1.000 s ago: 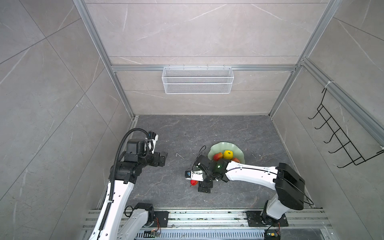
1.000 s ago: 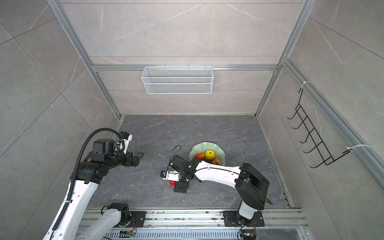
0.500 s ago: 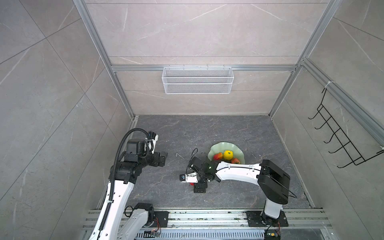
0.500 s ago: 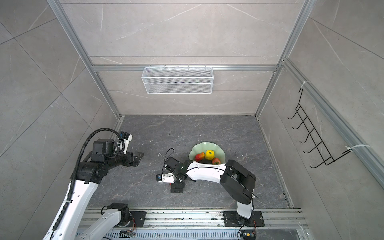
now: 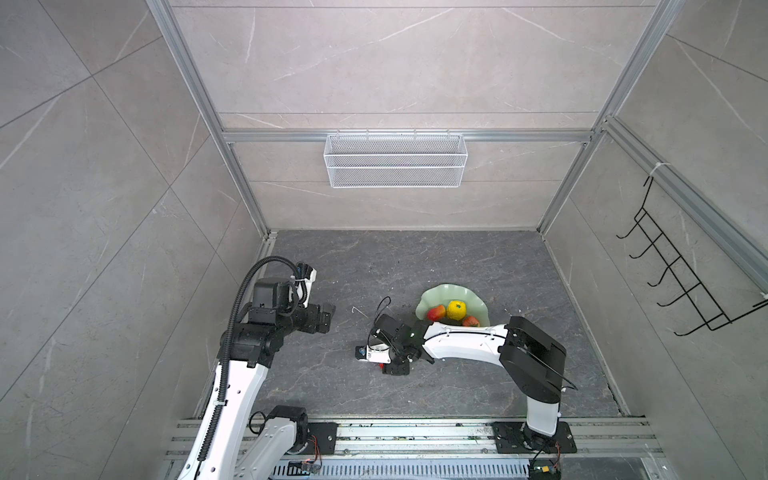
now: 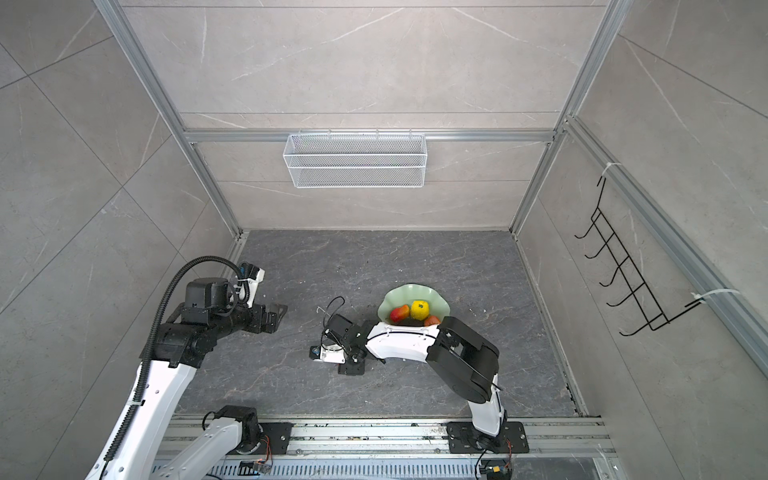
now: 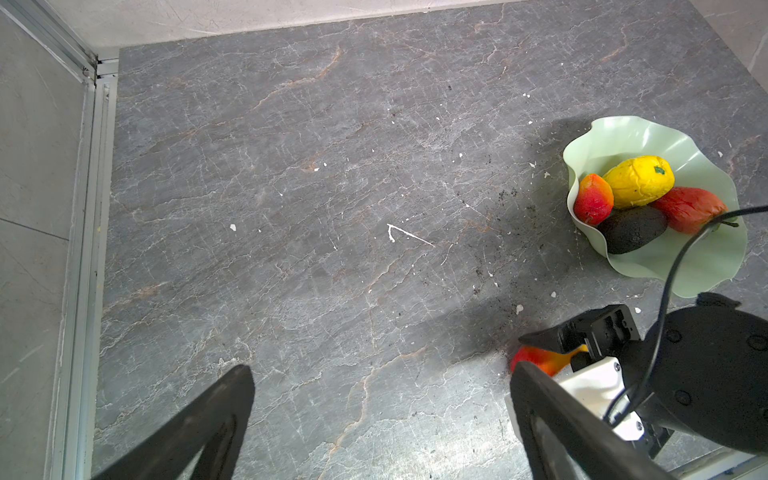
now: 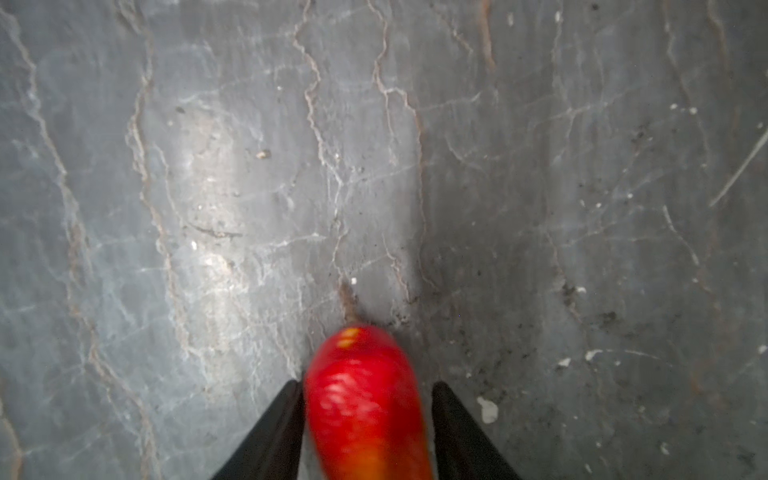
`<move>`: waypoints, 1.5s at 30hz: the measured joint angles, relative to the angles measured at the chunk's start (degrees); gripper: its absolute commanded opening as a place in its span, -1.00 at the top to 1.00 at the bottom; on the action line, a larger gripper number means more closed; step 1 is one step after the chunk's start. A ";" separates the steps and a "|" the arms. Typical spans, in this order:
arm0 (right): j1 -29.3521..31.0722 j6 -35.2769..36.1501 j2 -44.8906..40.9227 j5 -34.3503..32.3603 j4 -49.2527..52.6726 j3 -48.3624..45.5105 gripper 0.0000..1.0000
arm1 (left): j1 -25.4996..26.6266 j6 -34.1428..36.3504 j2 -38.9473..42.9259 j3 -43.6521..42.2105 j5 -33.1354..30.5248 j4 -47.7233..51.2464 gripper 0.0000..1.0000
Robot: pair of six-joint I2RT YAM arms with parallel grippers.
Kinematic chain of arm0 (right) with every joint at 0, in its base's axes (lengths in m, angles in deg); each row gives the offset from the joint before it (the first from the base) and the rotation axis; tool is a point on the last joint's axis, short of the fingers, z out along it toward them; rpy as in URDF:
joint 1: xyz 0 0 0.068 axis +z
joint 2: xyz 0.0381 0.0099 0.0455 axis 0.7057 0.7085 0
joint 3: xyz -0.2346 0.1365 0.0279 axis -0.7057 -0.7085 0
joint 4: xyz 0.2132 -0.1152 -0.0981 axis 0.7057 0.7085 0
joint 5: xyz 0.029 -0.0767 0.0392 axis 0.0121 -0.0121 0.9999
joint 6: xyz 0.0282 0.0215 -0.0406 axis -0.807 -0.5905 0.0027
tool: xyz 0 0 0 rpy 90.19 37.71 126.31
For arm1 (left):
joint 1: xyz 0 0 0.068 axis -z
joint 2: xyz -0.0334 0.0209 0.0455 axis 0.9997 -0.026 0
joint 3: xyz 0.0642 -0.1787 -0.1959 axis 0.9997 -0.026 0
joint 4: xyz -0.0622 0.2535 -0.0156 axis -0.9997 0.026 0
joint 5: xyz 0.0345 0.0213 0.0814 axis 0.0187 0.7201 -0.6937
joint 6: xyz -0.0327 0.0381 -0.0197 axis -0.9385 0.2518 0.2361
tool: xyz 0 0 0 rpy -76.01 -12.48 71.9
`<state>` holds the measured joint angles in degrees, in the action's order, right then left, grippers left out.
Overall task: Place and organize the fake fruits in the fruit bowl
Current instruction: 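Reach the right gripper to the last red-yellow pear and grasp it, then lower the pear into the bowl on top of the fruits and release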
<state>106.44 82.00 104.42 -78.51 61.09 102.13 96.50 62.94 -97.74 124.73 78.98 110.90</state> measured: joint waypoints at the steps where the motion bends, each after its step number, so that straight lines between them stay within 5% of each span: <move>1: 0.00 -0.39 0.17 -0.02 0.04 0.15 0.19 | 0.00 0.00 0.00 0.00 0.00 0.02 -1.00; 13: -1.20 -4.55 -3.34 0.02 0.39 -0.39 0.35 | 0.00 0.00 0.00 0.00 0.02 0.02 -1.00; 22: -17.40 -18.34 -22.23 -3.15 -10.29 -10.32 0.34 | 0.00 0.00 0.00 0.00 0.02 0.00 -1.00; 31: -25.64 -27.50 -20.00 -9.53 -16.79 -14.38 0.36 | 0.00 0.00 0.00 0.00 0.02 0.02 -1.00; 45: -30.95 -28.37 -15.37 -10.49 -21.84 -14.64 0.24 | 0.00 0.00 0.15 0.00 0.02 0.00 -1.00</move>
<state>75.49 53.63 89.06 -89.00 39.25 87.49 96.50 62.94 -97.59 124.73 79.01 110.90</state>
